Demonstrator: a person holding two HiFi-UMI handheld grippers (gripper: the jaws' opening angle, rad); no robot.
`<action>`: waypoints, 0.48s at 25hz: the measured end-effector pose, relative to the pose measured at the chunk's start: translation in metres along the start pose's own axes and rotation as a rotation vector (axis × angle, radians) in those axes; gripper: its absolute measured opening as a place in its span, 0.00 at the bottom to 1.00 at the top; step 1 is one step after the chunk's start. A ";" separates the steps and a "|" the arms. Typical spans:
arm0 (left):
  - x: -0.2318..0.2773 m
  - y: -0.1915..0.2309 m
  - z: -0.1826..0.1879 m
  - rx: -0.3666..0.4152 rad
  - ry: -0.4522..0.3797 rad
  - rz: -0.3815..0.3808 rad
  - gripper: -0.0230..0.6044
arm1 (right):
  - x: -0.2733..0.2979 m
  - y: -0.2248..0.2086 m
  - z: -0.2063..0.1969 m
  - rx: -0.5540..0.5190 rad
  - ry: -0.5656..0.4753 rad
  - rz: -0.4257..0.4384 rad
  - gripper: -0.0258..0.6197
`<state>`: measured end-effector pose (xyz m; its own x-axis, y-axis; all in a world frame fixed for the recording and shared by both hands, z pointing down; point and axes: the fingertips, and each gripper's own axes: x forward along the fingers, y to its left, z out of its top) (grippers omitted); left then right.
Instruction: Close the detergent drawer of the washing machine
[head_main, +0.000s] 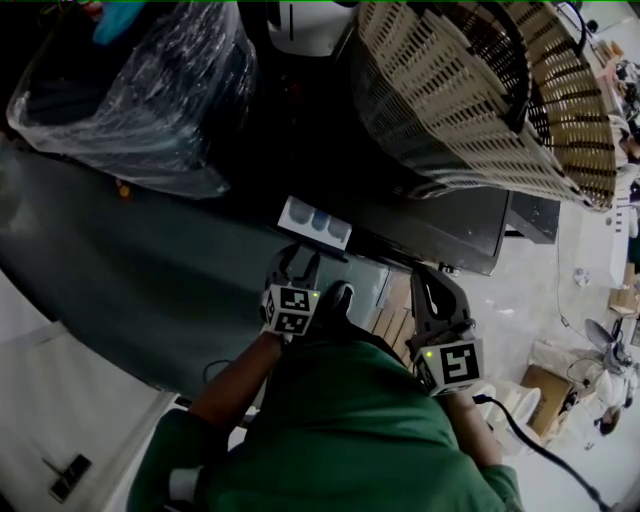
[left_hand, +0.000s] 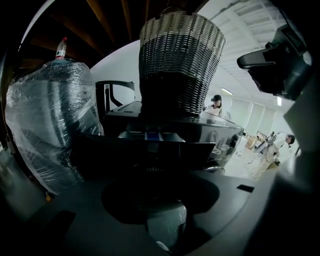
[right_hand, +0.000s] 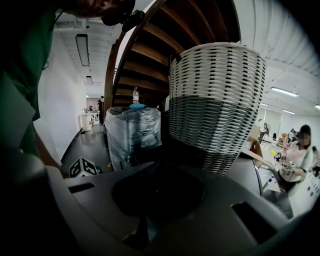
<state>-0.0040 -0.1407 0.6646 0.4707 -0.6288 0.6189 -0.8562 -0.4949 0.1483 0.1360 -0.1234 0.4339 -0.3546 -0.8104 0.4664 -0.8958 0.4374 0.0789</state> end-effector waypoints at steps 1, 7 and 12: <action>0.003 0.001 0.002 0.000 0.000 -0.003 0.32 | 0.002 -0.002 0.000 0.006 0.002 -0.003 0.07; 0.021 0.005 0.020 0.010 -0.015 -0.021 0.32 | 0.013 -0.016 -0.001 0.039 0.012 -0.020 0.07; 0.034 0.007 0.027 0.018 0.003 -0.029 0.32 | 0.020 -0.024 0.002 0.043 0.009 -0.027 0.07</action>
<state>0.0117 -0.1819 0.6661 0.4943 -0.6125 0.6169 -0.8384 -0.5234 0.1521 0.1501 -0.1504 0.4395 -0.3273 -0.8180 0.4730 -0.9160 0.3976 0.0537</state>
